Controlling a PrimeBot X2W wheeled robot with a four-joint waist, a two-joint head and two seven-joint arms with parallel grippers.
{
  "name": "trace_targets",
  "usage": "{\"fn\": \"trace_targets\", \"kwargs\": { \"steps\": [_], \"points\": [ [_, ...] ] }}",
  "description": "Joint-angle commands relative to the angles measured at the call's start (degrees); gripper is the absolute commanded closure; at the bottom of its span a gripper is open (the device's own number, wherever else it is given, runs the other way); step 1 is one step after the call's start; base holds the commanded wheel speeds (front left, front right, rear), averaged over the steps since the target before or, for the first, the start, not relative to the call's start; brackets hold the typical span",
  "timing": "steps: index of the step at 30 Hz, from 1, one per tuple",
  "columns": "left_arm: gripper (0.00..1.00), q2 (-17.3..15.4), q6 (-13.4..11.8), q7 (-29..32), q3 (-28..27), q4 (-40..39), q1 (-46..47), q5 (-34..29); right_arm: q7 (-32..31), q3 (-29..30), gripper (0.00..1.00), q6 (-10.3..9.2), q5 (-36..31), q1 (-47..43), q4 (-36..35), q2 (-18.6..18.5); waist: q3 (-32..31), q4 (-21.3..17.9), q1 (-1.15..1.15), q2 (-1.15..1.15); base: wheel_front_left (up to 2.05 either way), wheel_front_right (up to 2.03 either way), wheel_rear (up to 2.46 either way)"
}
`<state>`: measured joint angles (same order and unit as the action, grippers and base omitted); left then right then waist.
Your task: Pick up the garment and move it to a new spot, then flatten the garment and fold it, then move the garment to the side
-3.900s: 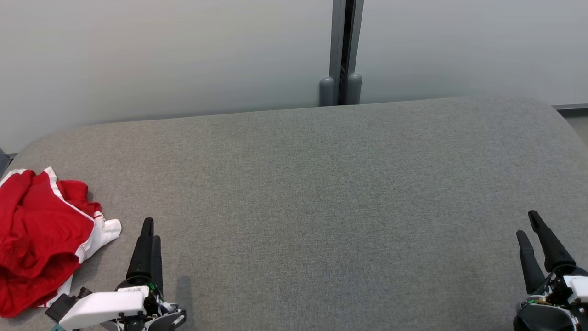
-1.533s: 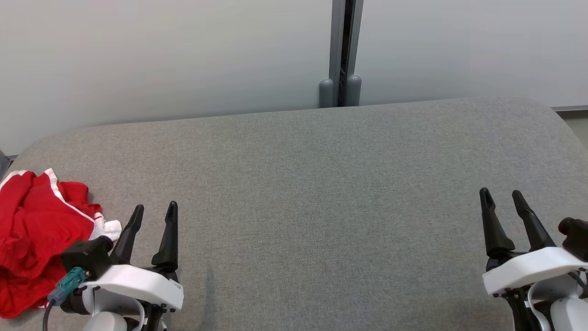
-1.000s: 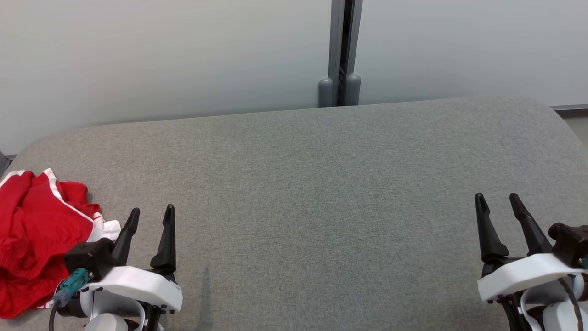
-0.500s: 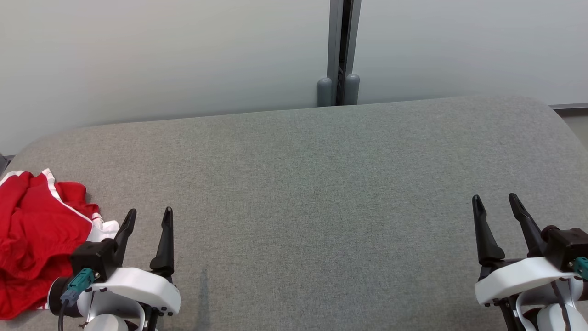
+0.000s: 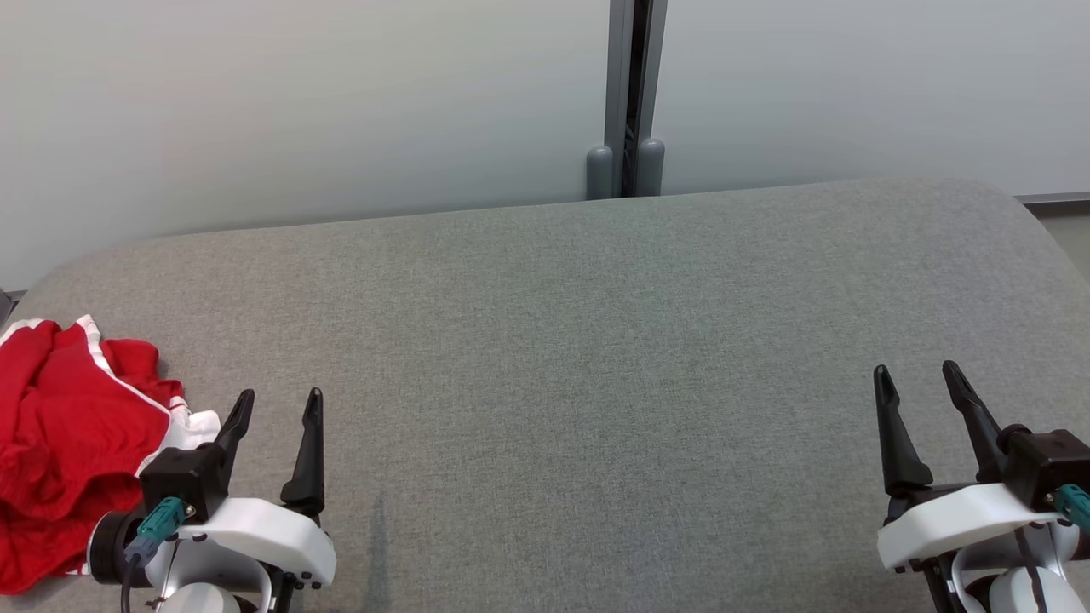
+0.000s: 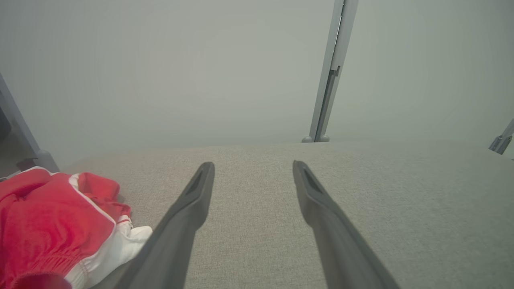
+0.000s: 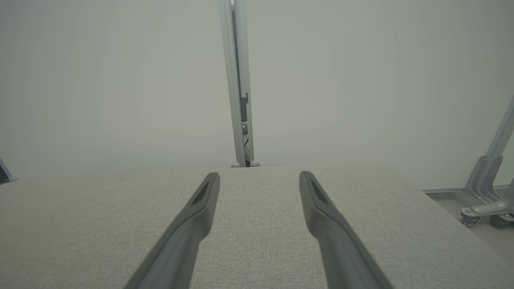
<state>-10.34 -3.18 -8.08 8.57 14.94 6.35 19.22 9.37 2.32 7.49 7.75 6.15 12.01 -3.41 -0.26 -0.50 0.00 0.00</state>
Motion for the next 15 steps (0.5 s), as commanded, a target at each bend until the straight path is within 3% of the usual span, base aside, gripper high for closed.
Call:
{"fn": "trace_targets", "kwargs": {
  "steps": [1, 15],
  "points": [
    [0.0, -0.5, -0.5, 0.1, 0.1, 0.1, 0.3, -1.2, 0.7, 0.0, 0.0, 0.0, -0.9, -0.4, 0.1, 0.0, 0.0, 0.0, 0.0, 0.0, 0.0, 0.0, 0.0],
    [0.0, -0.5, -0.2, 0.1, 0.2, 0.8, 0.3, -0.4, 1.4, 0.2, 0.0, 0.0, -0.3, -0.4, 0.9, 0.3, 0.0, -0.2, 0.0, 0.0, 0.0, 0.0, 0.0]
  ]
}}
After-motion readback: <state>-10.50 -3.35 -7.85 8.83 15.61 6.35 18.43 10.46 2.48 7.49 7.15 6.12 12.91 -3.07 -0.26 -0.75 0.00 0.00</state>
